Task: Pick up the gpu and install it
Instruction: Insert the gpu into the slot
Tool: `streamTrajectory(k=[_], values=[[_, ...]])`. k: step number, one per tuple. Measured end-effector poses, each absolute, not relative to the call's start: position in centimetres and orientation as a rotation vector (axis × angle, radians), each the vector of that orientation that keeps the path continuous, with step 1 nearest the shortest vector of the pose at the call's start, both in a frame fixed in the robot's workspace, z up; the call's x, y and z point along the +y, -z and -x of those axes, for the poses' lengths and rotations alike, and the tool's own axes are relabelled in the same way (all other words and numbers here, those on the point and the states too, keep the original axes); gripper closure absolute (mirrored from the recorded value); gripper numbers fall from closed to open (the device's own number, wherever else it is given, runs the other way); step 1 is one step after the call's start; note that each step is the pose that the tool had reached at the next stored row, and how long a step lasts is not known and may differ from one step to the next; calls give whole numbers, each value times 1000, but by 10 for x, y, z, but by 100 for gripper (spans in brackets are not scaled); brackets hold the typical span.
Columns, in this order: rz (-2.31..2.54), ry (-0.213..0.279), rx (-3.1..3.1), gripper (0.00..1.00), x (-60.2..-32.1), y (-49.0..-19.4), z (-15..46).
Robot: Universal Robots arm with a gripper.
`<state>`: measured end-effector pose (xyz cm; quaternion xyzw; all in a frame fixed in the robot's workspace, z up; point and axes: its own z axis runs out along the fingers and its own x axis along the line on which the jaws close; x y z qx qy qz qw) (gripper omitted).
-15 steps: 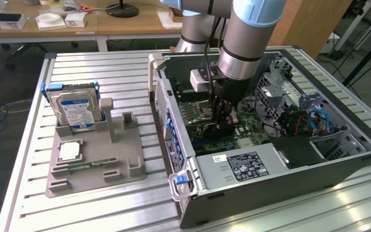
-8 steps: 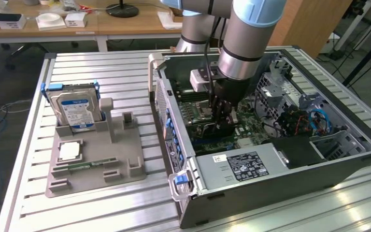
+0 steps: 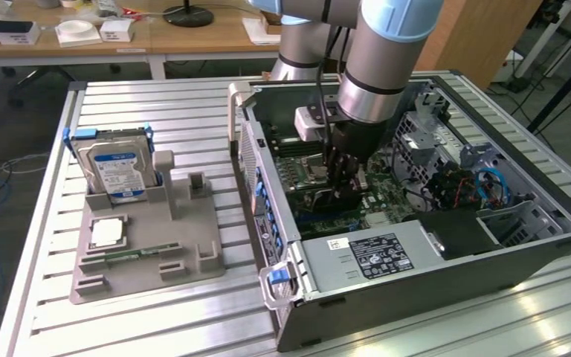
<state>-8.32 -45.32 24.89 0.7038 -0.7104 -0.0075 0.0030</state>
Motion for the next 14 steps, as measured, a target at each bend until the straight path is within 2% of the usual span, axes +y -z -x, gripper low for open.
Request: streamTrajectory(k=[14], values=[[-2223, -4, -2241, 74, -453, -252, 90]])
